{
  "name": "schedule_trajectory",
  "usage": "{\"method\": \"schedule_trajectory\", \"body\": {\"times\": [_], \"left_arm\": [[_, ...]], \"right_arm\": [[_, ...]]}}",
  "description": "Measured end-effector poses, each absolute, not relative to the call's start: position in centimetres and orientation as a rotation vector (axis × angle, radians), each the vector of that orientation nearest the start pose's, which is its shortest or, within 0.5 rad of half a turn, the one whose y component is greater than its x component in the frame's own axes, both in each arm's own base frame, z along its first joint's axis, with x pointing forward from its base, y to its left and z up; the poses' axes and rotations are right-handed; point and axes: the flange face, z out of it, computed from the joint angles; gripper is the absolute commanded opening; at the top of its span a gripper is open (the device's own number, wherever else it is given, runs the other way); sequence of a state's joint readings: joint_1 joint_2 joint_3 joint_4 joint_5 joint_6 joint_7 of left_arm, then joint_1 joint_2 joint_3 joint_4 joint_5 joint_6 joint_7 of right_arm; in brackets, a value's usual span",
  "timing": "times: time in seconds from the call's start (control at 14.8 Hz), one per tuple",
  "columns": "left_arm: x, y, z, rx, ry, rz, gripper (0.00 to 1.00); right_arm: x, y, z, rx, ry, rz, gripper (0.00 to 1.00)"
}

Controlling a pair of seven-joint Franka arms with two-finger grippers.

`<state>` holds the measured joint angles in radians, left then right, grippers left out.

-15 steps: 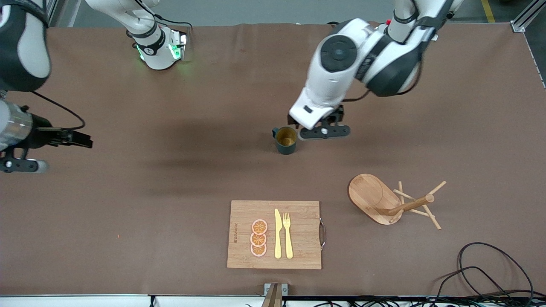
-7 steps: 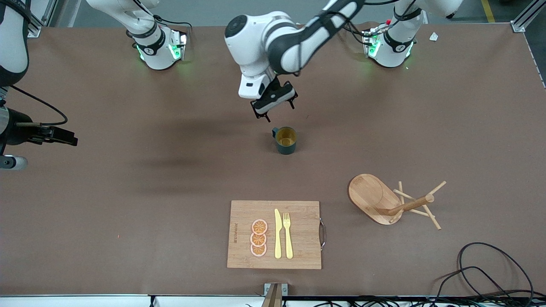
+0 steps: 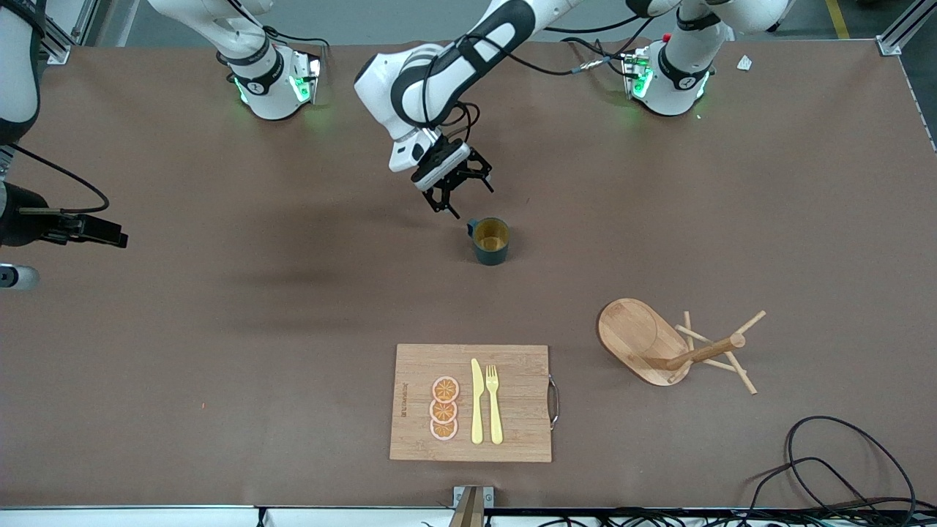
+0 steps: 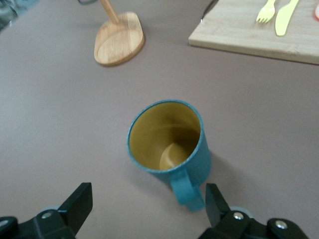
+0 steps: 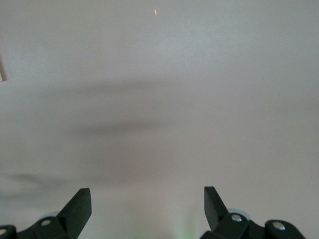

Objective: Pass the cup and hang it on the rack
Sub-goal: 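Release the mug and withdraw the right gripper while the left gripper descends, then grasp the mug handle with the left gripper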

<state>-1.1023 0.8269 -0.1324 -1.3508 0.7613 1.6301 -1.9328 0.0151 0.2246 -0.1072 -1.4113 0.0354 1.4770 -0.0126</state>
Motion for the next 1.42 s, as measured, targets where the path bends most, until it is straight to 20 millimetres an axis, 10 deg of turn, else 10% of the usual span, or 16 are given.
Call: {"method": "schedule_trajectory", "body": {"times": [0.81,1.15,1.42], "left_arm": [[31.2,-62.7,13.6,-2.369,-0.566,-1.006,0.96],[31.4,-63.0,14.0,-2.378,-0.571,-1.010,0.53],[31.6,-62.9,14.1,-2.376,-0.542,-1.003,0.46]], "right_arm": [[58.9,-2.7,58.7,-3.077,0.194,0.243,1.00],[55.3,-2.8,62.0,-3.073,0.193,0.181,1.00],[53.0,-3.0,63.3,-3.070,0.194,0.161,1.00]]}}
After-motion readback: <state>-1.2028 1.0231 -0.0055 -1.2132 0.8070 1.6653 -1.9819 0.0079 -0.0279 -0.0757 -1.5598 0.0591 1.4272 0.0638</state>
